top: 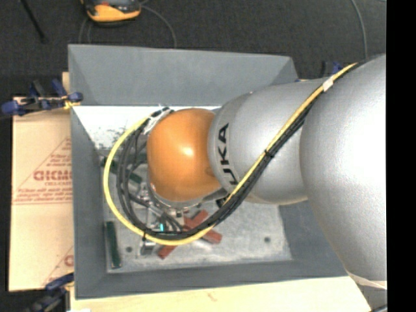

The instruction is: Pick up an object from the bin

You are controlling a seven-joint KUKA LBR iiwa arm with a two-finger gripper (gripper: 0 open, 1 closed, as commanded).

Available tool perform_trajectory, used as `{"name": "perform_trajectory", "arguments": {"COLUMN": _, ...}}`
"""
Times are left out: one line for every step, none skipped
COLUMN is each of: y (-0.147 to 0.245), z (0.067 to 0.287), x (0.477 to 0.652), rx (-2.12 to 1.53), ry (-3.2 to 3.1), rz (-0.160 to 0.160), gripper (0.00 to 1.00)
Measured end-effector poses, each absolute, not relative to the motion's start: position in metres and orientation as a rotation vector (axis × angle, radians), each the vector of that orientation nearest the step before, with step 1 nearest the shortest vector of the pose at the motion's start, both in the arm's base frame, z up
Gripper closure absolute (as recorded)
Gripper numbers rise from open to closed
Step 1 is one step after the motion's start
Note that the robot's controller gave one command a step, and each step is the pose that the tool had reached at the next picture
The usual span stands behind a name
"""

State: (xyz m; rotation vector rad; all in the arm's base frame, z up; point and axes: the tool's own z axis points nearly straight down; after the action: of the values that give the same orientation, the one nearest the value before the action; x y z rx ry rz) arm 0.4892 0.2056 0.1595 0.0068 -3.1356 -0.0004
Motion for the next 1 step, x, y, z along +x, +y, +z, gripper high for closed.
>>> {"name": "perform_trajectory", "arguments": {"y": 0.205, "z": 0.1633, "x": 0.4914, "rx": 0.001, "ry": -3.143, "rz": -0.003, "gripper": 0.0}}
